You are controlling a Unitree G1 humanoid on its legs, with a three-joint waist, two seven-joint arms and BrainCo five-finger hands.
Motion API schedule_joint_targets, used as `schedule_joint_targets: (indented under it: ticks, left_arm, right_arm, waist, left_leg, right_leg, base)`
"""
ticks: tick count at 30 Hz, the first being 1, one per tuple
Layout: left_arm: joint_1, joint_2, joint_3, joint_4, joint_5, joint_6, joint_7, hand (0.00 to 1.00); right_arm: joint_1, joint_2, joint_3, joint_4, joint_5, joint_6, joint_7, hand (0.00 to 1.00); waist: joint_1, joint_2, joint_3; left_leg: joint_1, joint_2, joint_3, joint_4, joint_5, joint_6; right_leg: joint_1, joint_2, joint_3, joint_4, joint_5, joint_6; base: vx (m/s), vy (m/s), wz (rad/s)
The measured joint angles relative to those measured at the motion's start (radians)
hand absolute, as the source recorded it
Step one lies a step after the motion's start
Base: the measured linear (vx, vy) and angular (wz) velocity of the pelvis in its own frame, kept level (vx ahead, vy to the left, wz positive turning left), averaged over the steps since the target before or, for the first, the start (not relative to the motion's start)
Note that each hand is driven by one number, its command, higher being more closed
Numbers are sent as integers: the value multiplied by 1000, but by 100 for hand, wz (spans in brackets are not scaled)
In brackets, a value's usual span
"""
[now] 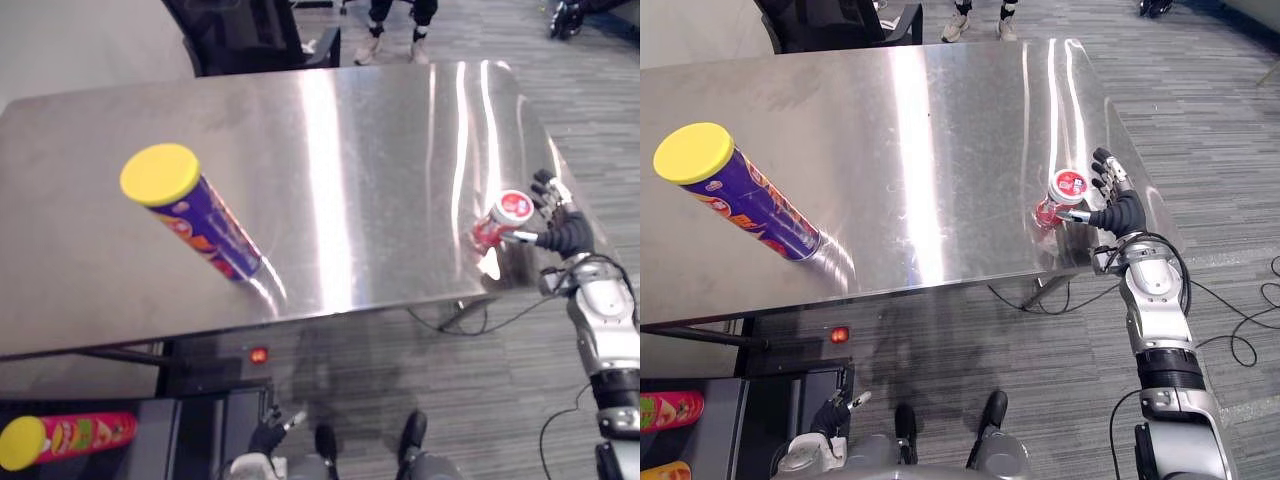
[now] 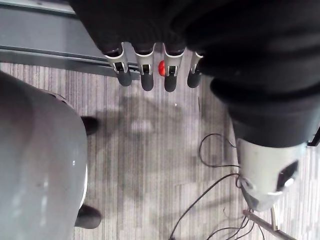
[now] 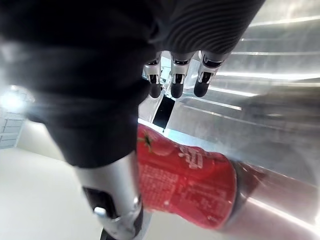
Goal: Put the gum and the chips on the shelf.
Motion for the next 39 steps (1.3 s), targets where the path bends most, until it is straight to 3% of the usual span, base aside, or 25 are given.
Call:
schedule_joint_targets:
  ticks: [15, 16, 22, 39]
  left_arm:
    - [-6, 3, 1, -19, -5, -8, 4, 0]
    - [-7, 4, 2, -22, -5, -8, 6, 0]
    - [-16, 3, 2, -29, -5, -8, 13, 0]
    - [-16, -10, 40, -31, 17, -14, 39, 0]
  right_arm:
    - [-11, 0, 28, -42, 0, 0, -4, 0]
    - [-18, 0, 28, -43, 0, 0, -5, 100]
    - [-26, 1, 28, -81, -8, -1, -39, 100]
    - [-95, 3, -38, -187, -207, -15, -135, 100]
  waist:
    - [3, -7, 30]
    - [4, -7, 35]
    - [17, -8, 46]
    - [23, -13, 49]
  left_leg:
    - [-35, 0, 1, 6, 3, 4]
    - [-38, 0, 1, 6, 3, 4]
    - [-53, 0, 2, 10, 4, 6]
    - [-48, -2, -26, 15, 6, 9]
  right_leg:
    - [-33, 0, 2, 0, 7, -2]
    - [-36, 0, 2, 0, 7, -2]
    - [-51, 0, 5, 0, 10, -4]
    - [-26, -4, -23, 0, 11, -3]
  base:
    - [-9, -1, 0]
    - [-44, -5, 0]
    - [-13, -2, -1]
    - [-6, 1, 4]
